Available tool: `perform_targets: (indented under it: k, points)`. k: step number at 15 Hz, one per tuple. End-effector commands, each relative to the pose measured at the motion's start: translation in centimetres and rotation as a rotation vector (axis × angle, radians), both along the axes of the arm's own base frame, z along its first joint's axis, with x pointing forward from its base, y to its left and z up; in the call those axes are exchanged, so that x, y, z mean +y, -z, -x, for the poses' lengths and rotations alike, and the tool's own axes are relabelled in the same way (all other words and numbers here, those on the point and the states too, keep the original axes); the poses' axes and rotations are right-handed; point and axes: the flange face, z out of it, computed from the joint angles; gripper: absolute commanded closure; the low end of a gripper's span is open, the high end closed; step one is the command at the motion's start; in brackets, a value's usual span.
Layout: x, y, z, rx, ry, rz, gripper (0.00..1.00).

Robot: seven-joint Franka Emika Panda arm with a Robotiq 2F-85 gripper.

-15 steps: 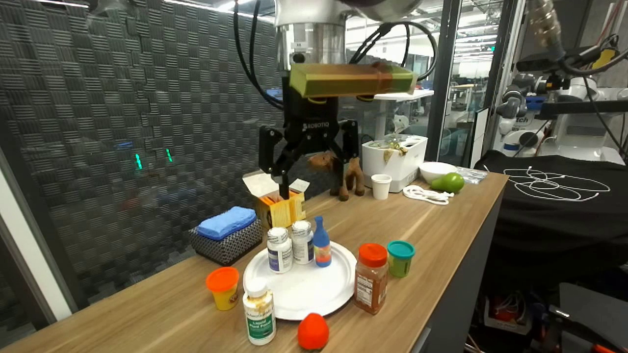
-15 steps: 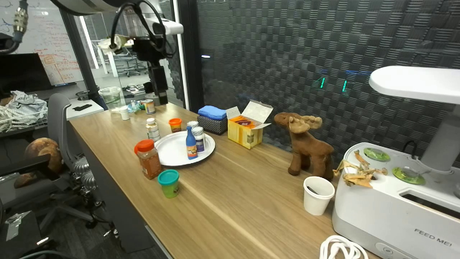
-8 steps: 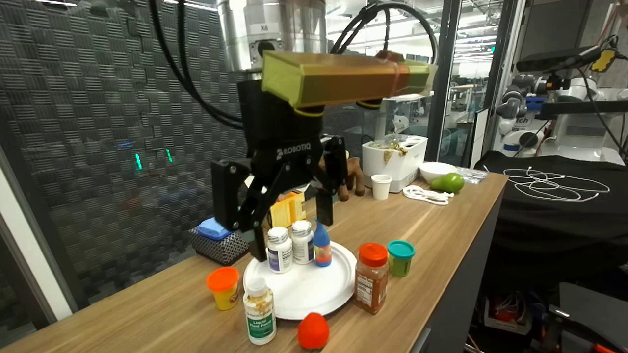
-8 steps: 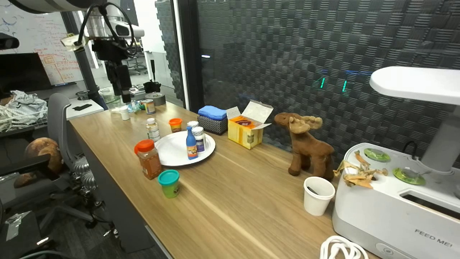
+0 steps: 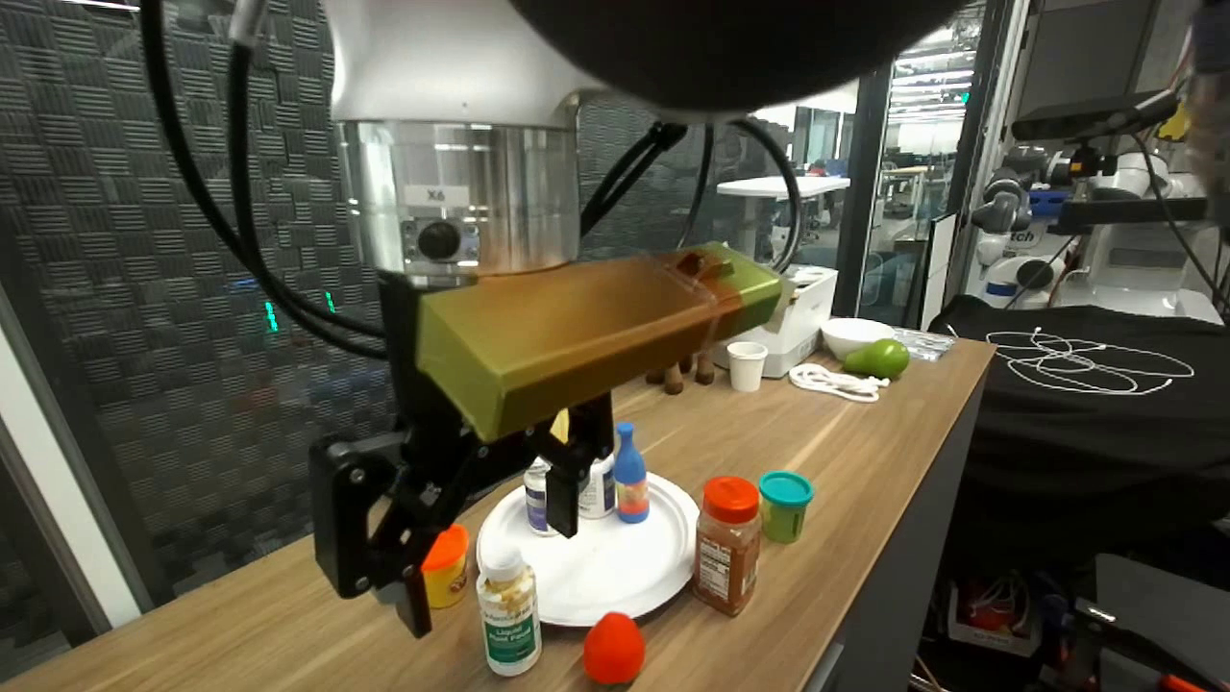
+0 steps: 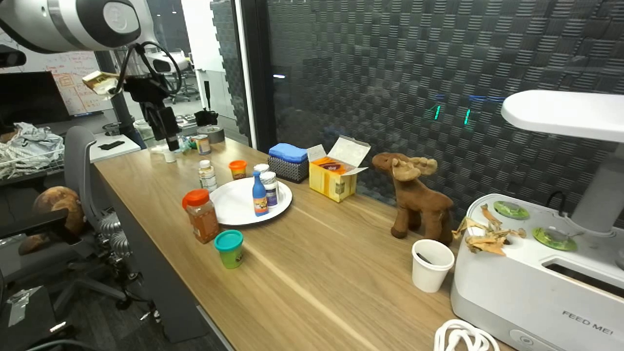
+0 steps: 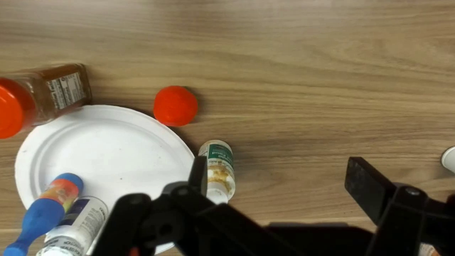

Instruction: Put all the bottles and the orange plushie surrounding the white plate on the white plate

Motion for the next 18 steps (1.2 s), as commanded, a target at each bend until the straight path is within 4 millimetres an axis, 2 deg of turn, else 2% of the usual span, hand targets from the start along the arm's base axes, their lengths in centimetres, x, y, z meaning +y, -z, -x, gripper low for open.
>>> perform_targets:
  k: [1,6,9,18]
  points:
    - [0.3,1.1,-1.3,-0.066,0.000,0.000,0.00]
    - [-0.8,2.9,-2.9,-0.093,0.008,0.045,0.00]
    - [-1.1,3.8,-3.1,-0.084,0.007,0.063,0.00]
    - [-0.2,5.0,-3.3,-0.086,0.015,0.057,0.00]
